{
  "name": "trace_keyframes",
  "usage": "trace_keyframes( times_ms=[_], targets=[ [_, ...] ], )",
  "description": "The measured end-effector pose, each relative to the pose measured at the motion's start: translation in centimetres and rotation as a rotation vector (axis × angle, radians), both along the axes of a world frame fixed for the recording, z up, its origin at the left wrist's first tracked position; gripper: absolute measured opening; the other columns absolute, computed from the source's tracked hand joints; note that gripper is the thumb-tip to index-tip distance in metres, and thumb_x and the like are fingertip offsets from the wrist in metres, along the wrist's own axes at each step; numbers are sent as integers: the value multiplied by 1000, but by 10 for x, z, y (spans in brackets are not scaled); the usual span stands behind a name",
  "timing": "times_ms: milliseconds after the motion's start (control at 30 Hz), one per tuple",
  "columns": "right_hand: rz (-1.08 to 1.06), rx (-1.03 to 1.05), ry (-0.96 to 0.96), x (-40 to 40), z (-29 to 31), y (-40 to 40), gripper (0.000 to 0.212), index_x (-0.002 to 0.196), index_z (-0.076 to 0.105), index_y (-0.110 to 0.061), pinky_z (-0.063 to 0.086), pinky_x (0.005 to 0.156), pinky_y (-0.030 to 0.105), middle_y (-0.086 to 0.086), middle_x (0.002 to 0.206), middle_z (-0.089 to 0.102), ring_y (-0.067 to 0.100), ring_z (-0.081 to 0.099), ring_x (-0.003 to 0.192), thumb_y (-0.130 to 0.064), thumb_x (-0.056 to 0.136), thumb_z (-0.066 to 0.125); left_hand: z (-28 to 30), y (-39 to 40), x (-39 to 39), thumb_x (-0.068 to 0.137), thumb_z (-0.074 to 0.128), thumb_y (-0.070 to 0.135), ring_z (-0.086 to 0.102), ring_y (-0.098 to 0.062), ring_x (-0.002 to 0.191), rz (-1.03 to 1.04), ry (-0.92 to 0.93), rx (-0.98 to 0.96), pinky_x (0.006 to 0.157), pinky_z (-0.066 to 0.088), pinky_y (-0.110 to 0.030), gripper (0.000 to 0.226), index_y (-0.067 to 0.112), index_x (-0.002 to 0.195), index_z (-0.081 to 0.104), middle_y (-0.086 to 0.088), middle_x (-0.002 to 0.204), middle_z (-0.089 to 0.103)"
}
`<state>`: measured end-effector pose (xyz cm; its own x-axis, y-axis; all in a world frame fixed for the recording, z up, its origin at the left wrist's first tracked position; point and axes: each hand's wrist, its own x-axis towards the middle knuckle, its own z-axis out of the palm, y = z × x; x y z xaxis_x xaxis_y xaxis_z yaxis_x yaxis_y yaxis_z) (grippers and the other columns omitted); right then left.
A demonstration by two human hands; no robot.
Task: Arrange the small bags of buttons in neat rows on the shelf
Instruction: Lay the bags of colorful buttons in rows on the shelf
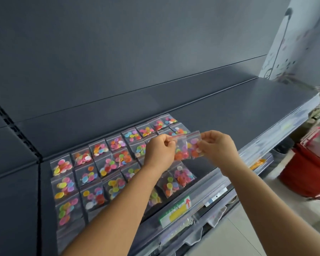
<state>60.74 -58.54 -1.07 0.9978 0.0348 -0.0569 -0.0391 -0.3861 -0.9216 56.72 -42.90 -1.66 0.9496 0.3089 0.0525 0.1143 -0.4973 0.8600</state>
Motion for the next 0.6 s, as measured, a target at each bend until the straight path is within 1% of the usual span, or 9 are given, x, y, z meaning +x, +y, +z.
trace_keyframes(
  times_ms=[67, 133, 200, 300, 367, 433, 500, 567, 600],
  targets=[
    [-19, -24, 2, 18, -6, -3, 9, 82, 67, -19, 51, 62, 29, -2, 69, 72, 14, 67, 63, -21, 77, 74, -4, -1, 13, 93, 53, 17, 55, -2, 64, 28, 17, 33, 48, 37, -14, 9, 19, 95, 62, 6, 81, 62],
    [-20, -58, 6, 34, -12, -6, 12, 86, 65, -19, 50, 60, 27, -2, 76, 71, 16, 67, 67, -21, 77, 74, -9, -3, 21, 92, 54, 15, 55, -1, 65, 57, 31, 69, 46, 33, -9, 8, 19, 96, 60, 8, 82, 60],
    [-3, -85, 2, 48, -16, -9, 13, 85, 62, -22, 50, 61, 27, -1, 80, 70, 17, 67, 72, -20, 78, 73, -14, -7, 28, 92, 55, 14, 55, -1, 68, 79, 42, 101, 46, 34, -8, 8, 19, 96, 60, 7, 84, 60],
    [55, -127, -17, 65, -21, -13, 15, 83, 59, -24, 46, 59, 25, -3, 83, 69, 16, 65, 73, -17, 79, 71, -19, -19, 35, 93, 53, 12, 59, -9, 74, 128, 50, 157, 52, 41, -16, 14, 17, 105, 59, 3, 90, 64],
    [109, -172, -32, 75, -24, -15, 16, 89, 58, -24, 44, 58, 23, -3, 87, 68, 14, 64, 75, -16, 80, 69, -23, -28, 40, 94, 50, 10, 59, -12, 69, 157, 54, 209, 50, 42, -20, 19, 16, 111, 56, 1, 86, 64],
    [188, -219, -32, 83, -28, -17, 20, 99, 58, -22, 43, 57, 22, -4, 90, 67, 13, 63, 76, -18, 81, 68, -25, -37, 43, 94, 47, 8, 59, -15, 64, 206, 83, 278, 48, 43, -25, 24, 17, 115, 53, 0, 80, 63],
    [256, -285, -46, 89, -31, -16, 27, 109, 56, -20, 42, 56, 21, -4, 87, 66, 13, 60, 75, -19, 83, 65, -27, -43, 43, 93, 49, 5, 61, -19, 74, 234, 110, 378, 57, 50, -31, 27, 17, 117, 51, -2, 86, 65],
    [323, -353, -85, 92, -33, -18, 35, 117, 51, -18, 39, 57, 22, -8, 81, 61, 12, 55, 73, -18, 84, 63, -27, -52, 44, 92, 54, 6, 58, -21, 95, 270, 104, 483, 75, 53, -33, 30, 16, 120, 49, -2, 100, 64],
    [348, -372, -107, 94, -35, -19, 39, 120, 49, -18, 39, 62, 24, -9, 85, 59, 13, 53, 76, -19, 84, 64, -26, -55, 44, 92, 56, 9, 53, -21, 104, 290, 92, 529, 84, 51, -33, 33, 16, 122, 48, -2, 109, 61]
  ],
)
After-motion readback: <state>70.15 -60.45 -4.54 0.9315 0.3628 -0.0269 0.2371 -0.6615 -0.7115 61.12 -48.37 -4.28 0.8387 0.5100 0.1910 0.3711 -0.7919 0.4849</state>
